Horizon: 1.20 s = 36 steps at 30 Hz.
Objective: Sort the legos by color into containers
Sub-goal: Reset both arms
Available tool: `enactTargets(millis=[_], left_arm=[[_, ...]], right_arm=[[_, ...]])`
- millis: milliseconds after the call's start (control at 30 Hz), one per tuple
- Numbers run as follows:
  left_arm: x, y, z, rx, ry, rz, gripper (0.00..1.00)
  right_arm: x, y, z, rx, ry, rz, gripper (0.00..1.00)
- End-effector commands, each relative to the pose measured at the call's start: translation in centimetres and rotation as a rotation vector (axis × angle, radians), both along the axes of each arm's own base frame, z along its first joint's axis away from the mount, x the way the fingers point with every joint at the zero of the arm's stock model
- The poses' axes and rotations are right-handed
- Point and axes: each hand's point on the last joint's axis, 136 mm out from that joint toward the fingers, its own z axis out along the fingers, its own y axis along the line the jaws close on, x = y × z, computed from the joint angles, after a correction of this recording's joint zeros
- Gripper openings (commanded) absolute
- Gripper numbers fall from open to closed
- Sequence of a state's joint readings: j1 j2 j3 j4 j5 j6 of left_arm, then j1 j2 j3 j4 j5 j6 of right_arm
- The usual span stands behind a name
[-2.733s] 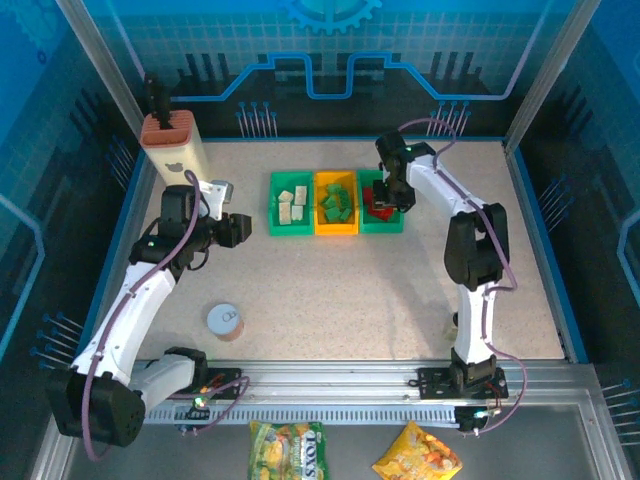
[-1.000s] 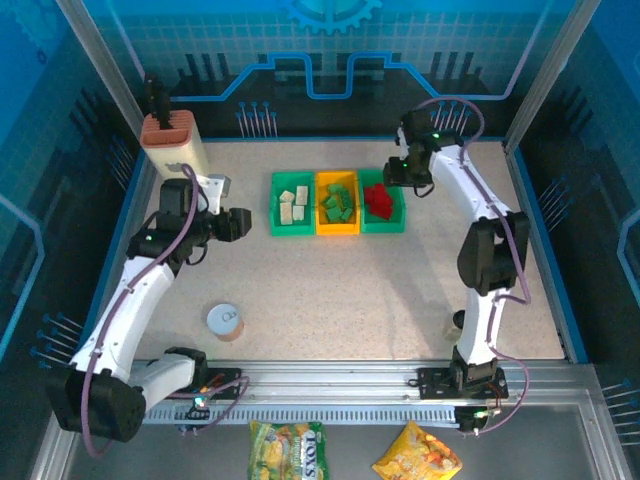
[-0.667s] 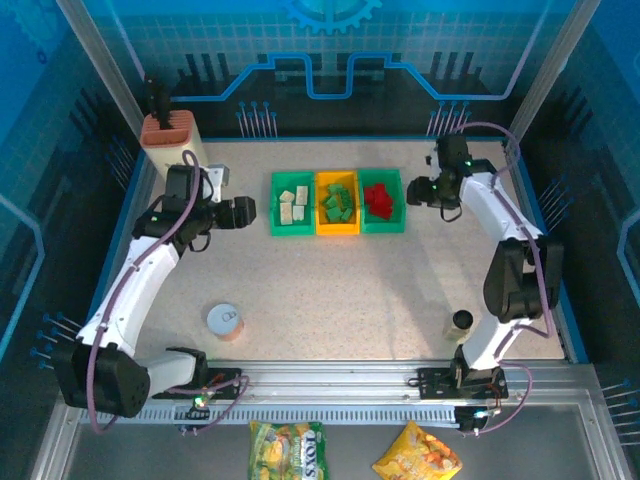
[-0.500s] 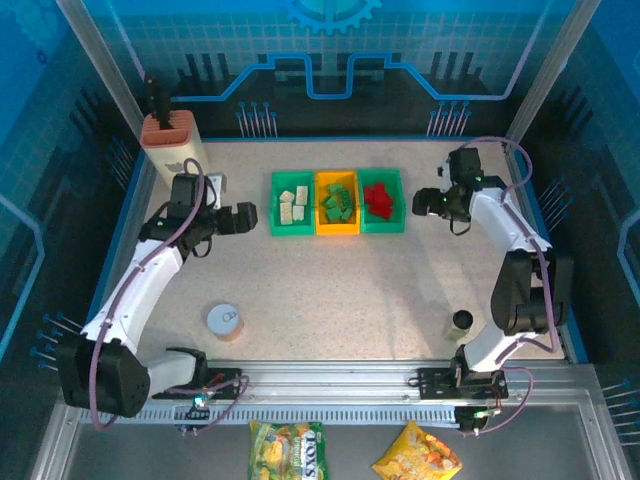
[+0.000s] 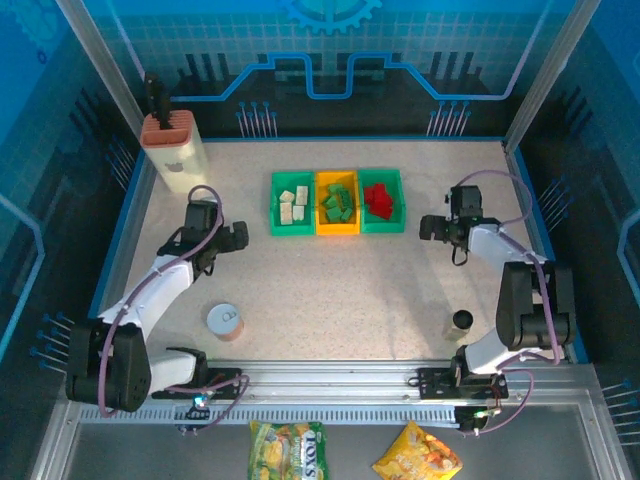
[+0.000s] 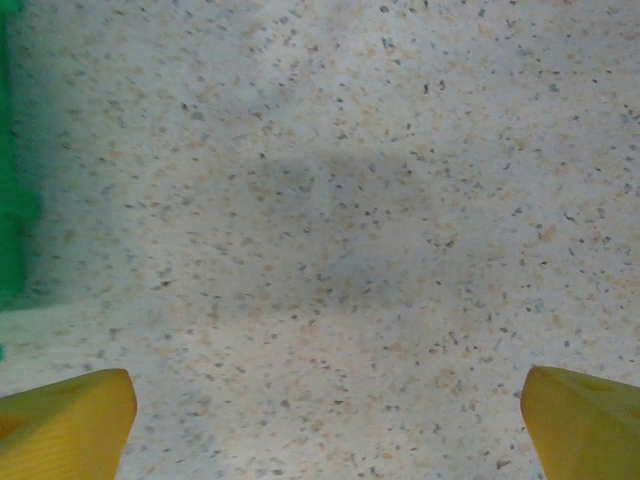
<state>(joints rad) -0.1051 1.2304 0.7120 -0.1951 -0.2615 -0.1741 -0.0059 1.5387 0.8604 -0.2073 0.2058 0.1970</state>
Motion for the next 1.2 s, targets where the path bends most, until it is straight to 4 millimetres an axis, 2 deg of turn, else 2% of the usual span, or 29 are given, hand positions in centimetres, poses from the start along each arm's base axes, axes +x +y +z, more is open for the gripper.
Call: enactTargets(millis=[0,133,300,500,700,767,867,1167], left_arm=[[1.6,1.4,0.5,0.152,-0.115,-0.014,0.99],[2.8,1.3,-0.8,0.196,-0.166,-0.050,0.99],[4.4,-0.9,-2.1,0.111,-0.241,-0.157,0.99],[5.8,-1.9,-0.9,0.083,-0.366,-0.229,0.99],[5.9,-0.7,-1.8,0.022,-0.405,-0.202,0.99],[5.6,-0.8,-2.0,0.011,-0.421,-0.211,0.99],[5.1,-0.6,-2.3,0.016,-0.462,-0.200,0.99],[5.4,-0.3,-2.4,0.016,-0.446,-0.188,0.99]], right_arm=[[1.9,-1.6,1.8,-0.097,-0.177,-0.008,1.00],[2.2,-1.0,2.2,-0.101,-0.291,0.012,1.00],[2.9,1.4,3.7,-0.048,-0.475,0.109,1.00],[3.1,3.8,3.6,-0.170,-0.535,0.190,1.00],[2.1,4.2,4.0,-0.157,-0.609,0.215,1.00],[1.8,4.2,3.4,-0.136,-0.622,0.220,1.00],[1.8,4.4,3.1,-0.146,-0.624,0.223,1.00],[2.0,4.1,3.0,-0.114,-0.621,0.230,1.00]])
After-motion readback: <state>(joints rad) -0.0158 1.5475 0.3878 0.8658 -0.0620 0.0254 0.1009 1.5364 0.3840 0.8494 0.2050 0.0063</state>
